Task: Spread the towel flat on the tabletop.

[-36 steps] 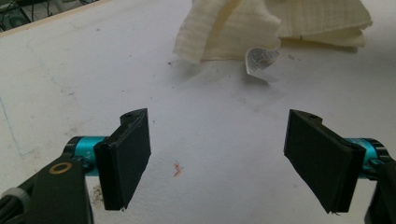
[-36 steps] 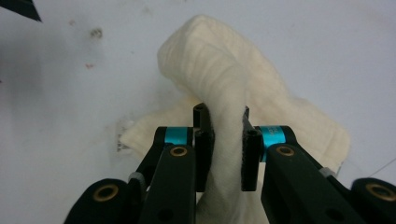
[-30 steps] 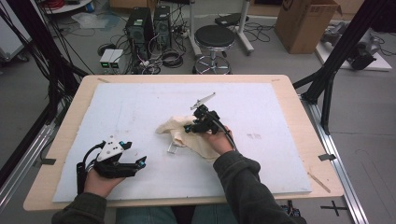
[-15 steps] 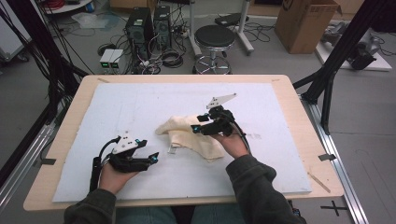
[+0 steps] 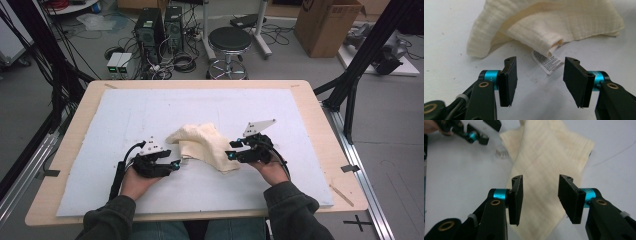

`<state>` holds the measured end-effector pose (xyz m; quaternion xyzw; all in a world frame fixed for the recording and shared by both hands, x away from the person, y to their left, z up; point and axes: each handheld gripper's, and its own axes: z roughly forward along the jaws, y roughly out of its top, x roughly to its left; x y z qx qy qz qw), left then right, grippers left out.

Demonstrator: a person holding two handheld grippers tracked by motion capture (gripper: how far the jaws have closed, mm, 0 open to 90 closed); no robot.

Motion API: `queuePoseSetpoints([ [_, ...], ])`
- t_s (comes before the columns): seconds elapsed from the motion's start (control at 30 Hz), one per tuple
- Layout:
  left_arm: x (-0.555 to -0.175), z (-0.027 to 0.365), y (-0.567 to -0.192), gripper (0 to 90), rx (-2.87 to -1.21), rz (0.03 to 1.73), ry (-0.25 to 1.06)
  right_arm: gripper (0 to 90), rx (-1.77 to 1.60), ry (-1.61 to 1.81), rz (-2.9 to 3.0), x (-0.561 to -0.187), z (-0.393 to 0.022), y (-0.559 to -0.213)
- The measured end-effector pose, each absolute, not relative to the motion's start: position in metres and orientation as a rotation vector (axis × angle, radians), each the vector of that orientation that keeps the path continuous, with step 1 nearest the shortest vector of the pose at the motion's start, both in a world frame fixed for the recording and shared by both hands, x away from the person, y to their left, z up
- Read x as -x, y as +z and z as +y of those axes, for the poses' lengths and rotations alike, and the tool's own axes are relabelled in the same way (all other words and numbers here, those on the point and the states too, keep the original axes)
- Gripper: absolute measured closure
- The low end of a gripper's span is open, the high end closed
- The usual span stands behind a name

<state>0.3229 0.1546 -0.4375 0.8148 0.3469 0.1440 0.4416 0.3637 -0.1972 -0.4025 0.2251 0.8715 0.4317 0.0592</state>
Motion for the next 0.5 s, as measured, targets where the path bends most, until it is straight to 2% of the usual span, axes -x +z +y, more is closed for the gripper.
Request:
queuePoseSetpoints([
  [0.27, -0.343, 0.129, -0.439, 51.9, -2.106, 0.837, 0.329, 59.3, -0.665, 1.226, 2.725, -0.352, -0.211, -0.43],
  [0.4, -0.347, 0.125, -0.438, 69.7, -2.103, 0.82, 0.368, 68.3, -0.676, 1.167, 2.753, -0.355, -0.209, -0.436],
  [0.43, -0.347, 0.125, -0.438, 74.8, -2.103, 0.82, 0.368, 68.3, -0.676, 1.167, 2.753, -0.355, -0.209, -0.436],
  [0.47, -0.347, 0.126, -0.437, 78.9, -2.108, 0.822, 0.384, 74.2, -0.661, 1.17, 2.753, -0.356, -0.208, -0.437],
  [0.5, -0.347, 0.129, -0.434, 81.8, -2.103, 0.819, 0.394, 76.2, -0.661, 1.175, 2.755, -0.356, -0.208, -0.437],
])
